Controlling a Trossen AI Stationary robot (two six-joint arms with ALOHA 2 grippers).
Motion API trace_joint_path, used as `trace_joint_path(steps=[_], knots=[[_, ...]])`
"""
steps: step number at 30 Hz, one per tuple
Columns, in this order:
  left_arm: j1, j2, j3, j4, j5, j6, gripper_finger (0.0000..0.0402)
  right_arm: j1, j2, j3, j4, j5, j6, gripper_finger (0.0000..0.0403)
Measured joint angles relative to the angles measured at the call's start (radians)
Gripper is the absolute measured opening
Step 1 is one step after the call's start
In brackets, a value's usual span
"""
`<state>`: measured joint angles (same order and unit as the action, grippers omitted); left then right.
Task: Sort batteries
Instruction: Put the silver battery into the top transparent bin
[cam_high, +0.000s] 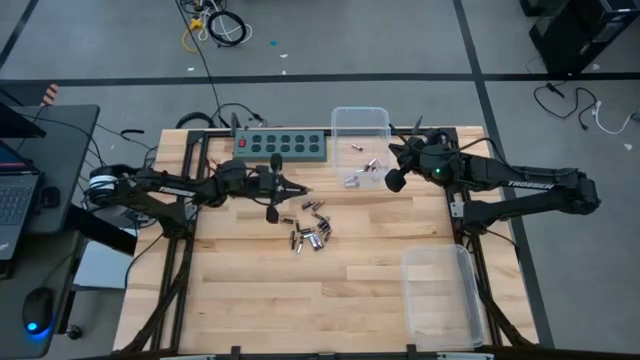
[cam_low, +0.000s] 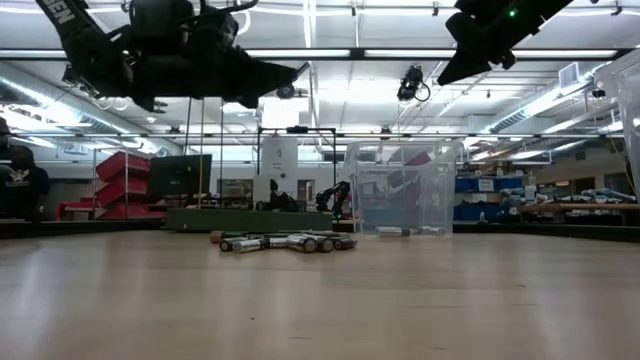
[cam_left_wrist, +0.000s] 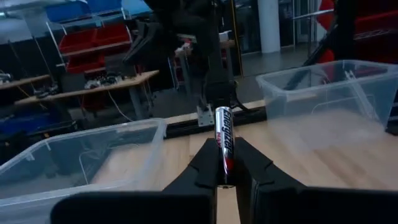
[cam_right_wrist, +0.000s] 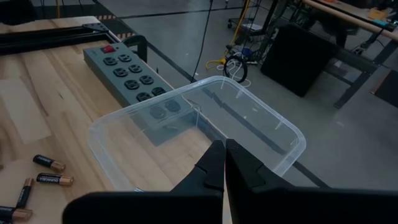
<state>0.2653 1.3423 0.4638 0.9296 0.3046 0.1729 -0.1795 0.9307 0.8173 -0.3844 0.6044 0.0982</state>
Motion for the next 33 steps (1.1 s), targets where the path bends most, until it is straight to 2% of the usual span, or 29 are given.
trace_joint_path(steps=[4, 17, 23, 33], knots=[[-0.013, 0.009, 0.073, -0.014, -0.025, -0.002, 0.0019, 0.000, 0.000, 0.000, 0.000, -0.003, 0.000, 0.0003], [-0.017, 0.058, 0.365, -0.285, -0.090, 0.044, 0.0019, 0.002, 0.000, 0.000, -0.009, -0.003, 0.004, 0.0002], [0.005, 0.162, 0.511, -0.400, -0.106, 0.079, 0.0019, 0.007, -0.017, 0.000, -0.031, 0.044, -0.004, 0.0001], [0.090, 0.395, 0.753, -0.667, -0.120, 0.006, 0.0019, 0.010, -0.101, 0.000, -0.136, 0.057, 0.033, 0.0000]])
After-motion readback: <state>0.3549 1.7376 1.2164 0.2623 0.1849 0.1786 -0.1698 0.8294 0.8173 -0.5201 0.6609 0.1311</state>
